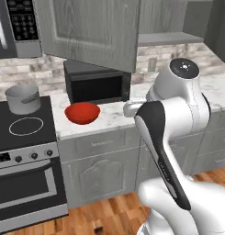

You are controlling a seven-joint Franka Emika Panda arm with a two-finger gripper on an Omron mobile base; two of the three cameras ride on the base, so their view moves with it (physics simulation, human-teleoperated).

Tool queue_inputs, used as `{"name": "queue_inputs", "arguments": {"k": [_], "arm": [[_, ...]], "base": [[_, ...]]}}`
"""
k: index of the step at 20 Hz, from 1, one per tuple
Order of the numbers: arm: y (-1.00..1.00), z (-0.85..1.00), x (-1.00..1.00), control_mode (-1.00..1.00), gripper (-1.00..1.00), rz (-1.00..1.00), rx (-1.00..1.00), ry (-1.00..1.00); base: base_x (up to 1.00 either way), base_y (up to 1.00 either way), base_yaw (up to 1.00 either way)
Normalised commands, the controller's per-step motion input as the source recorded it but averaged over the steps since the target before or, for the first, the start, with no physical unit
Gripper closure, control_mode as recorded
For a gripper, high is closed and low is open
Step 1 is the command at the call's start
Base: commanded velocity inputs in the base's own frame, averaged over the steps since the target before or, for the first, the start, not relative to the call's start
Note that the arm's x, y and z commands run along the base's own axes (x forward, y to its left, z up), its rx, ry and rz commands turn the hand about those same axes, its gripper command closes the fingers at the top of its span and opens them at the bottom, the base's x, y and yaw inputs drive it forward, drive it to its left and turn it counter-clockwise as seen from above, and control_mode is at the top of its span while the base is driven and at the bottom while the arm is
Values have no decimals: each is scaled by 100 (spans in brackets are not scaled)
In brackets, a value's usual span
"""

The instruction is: Open the cabinet and move the ladle to the pot. Then close the cabinet.

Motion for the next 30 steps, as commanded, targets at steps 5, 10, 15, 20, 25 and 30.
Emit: {"name": "queue_inputs", "arguments": {"k": [5, 10, 15, 20, 25, 30], "arm": [[0, 0, 0, 100, -100, 0, 0, 0], [0, 0, 0, 100, -100, 0, 0, 0], [0, 0, 0, 100, -100, 0, 0, 0], [0, 0, 0, 100, -100, 0, 0, 0], [0, 0, 0, 100, -100, 0, 0, 0], [0, 0, 0, 100, -100, 0, 0, 0]], "base": [[36, -98, 0], [56, -81, 2], [78, -25, 1], [77, -6, 0], [80, -14, 0], [66, -2, 2]]}}
